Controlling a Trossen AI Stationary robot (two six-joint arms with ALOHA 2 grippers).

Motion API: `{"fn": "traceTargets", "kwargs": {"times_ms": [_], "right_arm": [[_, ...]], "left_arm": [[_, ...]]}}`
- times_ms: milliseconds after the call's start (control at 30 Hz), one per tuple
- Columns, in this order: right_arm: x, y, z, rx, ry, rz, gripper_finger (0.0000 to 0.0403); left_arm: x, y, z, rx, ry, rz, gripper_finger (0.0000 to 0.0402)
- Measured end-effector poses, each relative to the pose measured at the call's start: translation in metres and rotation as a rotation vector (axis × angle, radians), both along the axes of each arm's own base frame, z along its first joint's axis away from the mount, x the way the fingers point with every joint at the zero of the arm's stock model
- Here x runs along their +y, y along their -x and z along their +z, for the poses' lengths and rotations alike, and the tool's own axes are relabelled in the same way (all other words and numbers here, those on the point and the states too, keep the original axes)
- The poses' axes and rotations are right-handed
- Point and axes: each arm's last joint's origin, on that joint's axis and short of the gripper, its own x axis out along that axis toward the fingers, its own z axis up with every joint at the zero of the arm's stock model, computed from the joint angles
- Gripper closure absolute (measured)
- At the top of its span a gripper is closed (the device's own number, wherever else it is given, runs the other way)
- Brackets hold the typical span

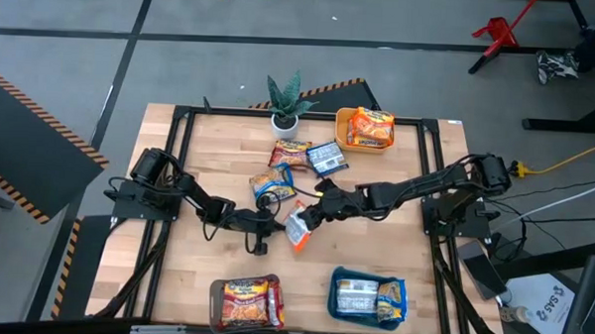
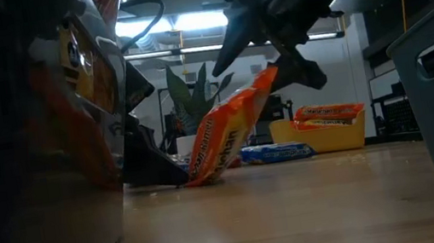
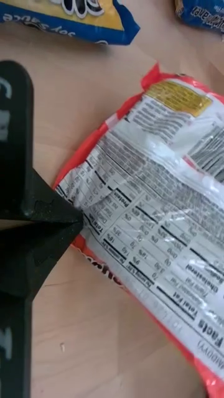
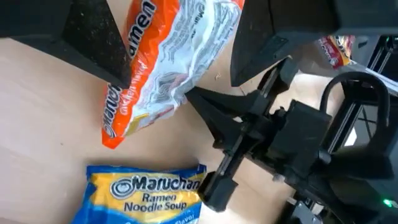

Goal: Sort Maruchan noodles
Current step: Put the orange noodle pack into the yellow bin

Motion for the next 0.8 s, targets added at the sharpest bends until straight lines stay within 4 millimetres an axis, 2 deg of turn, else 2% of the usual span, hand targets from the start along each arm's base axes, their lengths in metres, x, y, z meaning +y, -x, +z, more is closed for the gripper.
{"fn": "traceTargets", "kwargs": {"times_ms": [233, 500, 600, 800], "right_arm": [[0.001, 0.000, -0.016, 0.082, -0.069, -0.057, 0.0143], [0.000, -0.002, -0.019, 0.094, -0.110, -0.001, 0.0143], [0.001, -0.002, -0.016, 0.073, -0.020, 0.092, 0.0143], [0.002, -0.004, 0.013, -0.056, 0.264, 0.312, 0.0143]], "left_arm": [[0.001, 0.000, -0.001, 0.005, -0.010, 0.012, 0.0401], [0.001, 0.001, -0.001, 0.006, -0.002, 0.031, 0.0401], [0.001, 0.001, -0.001, 0.007, -0.003, 0.032, 0.0401], [0.001, 0.001, -0.001, 0.009, -0.006, 0.035, 0.0401]]}}
